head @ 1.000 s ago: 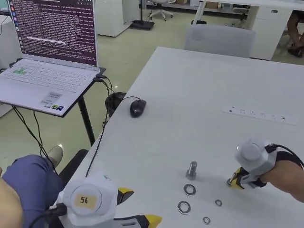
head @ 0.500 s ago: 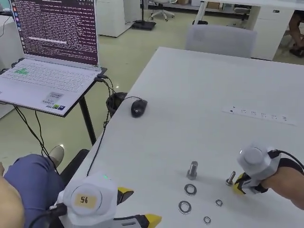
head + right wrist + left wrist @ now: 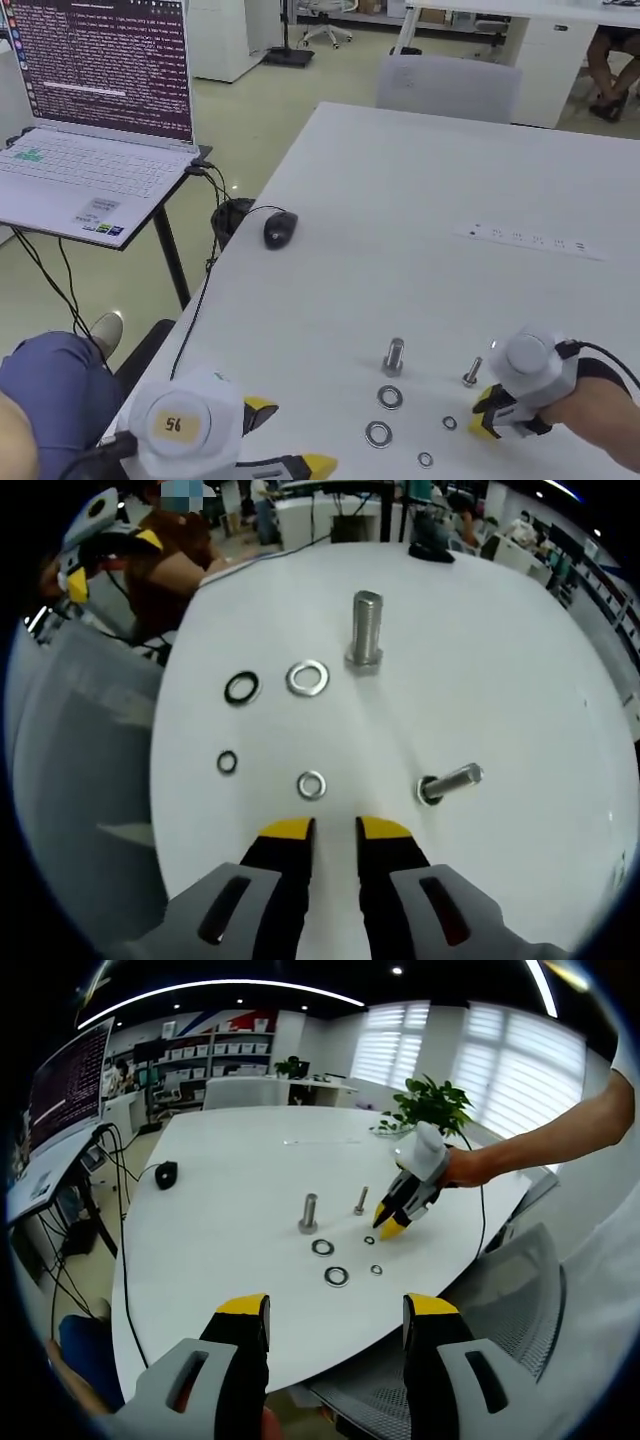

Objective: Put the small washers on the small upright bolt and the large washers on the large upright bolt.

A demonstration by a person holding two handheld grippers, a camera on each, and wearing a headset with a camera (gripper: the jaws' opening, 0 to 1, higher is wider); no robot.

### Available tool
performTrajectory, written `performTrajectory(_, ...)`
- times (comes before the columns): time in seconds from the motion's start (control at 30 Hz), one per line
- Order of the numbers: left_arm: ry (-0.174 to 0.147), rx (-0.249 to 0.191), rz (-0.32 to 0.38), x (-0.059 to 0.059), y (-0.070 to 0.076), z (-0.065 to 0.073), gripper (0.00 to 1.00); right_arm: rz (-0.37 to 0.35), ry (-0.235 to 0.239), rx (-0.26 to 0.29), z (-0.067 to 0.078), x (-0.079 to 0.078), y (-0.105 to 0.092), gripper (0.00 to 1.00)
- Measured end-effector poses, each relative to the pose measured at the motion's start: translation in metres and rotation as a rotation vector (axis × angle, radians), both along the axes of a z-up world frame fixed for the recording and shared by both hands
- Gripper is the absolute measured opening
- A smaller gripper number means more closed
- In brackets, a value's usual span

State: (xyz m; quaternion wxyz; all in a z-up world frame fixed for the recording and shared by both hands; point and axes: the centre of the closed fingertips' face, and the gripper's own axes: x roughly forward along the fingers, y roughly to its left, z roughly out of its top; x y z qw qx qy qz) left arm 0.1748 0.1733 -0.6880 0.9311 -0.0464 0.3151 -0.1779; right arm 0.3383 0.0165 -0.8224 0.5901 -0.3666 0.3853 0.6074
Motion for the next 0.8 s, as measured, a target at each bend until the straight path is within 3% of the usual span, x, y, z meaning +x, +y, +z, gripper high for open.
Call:
performTrajectory(0.33,-0.005,0.001,-0.006,0.0,-0.002,0.002,0.53,0.083,-0.023,-0.002,-0.001,-0.012,0.016,0.18)
performTrajectory(0.8,-0.014,-0.002,-0.019,0.005,-0.009,0.004,0.53,0.141,-0.053,-0.015,-0.002,-0.011,0.021,0.15)
